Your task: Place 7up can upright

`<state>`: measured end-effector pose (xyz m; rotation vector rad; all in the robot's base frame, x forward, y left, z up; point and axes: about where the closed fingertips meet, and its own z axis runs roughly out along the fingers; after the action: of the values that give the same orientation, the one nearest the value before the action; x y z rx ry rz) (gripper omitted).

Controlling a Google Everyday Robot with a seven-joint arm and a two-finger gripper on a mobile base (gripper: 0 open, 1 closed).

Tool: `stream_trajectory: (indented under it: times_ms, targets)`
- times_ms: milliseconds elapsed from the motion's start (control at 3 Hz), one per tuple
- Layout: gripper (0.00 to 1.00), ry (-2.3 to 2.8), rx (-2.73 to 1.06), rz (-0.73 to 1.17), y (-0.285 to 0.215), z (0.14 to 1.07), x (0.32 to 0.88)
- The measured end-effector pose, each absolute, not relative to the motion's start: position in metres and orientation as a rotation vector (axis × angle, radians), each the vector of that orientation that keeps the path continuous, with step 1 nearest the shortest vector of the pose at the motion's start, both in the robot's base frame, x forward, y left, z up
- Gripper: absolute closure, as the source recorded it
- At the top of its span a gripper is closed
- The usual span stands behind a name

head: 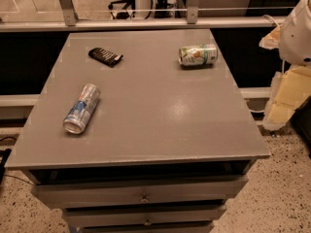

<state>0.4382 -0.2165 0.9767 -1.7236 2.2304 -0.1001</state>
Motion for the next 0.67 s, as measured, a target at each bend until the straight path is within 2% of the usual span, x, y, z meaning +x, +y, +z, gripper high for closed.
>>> stream_trajectory:
  times_ms: [667]
  targets:
    - [0.00,2.168,-1.689,-0.092,-0.217,0.980,0.460]
